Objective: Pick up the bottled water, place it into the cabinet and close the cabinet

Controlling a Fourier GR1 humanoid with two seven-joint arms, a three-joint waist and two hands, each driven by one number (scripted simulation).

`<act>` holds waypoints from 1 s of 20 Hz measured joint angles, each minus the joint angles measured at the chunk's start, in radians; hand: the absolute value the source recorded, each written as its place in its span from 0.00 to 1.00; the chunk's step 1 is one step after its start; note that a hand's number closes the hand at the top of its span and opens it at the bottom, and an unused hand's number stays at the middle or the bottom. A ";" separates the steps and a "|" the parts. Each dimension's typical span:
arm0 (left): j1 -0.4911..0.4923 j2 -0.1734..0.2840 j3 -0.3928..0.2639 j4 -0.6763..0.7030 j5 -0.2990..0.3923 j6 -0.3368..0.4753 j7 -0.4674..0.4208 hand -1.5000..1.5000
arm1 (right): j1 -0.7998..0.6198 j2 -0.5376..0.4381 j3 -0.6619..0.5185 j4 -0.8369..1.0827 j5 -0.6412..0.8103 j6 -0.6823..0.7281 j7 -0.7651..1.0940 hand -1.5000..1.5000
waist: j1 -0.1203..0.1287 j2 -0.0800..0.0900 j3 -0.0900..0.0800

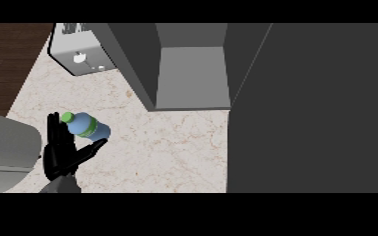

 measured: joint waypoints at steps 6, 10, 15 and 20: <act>-0.064 -0.007 0.017 0.084 0.038 -0.083 -0.051 0.00 | -0.004 0.002 -0.008 0.005 -0.002 0.011 -0.012 0.00 | 0.003 -0.001 0.001; -0.101 -0.005 0.028 0.147 0.051 -0.124 -0.094 1.00 | -0.009 -0.004 -0.030 0.007 -0.006 0.015 -0.010 0.00 | 0.003 0.000 0.001; -0.132 0.005 0.037 0.178 0.068 -0.148 -0.117 1.00 | 0.013 0.000 -0.055 0.009 -0.012 0.033 -0.023 0.00 | 0.003 -0.002 0.001; -0.169 0.019 0.043 0.207 0.069 -0.141 -0.159 1.00 | 0.010 0.009 -0.045 0.009 -0.014 0.032 -0.012 0.00 | 0.004 -0.001 0.001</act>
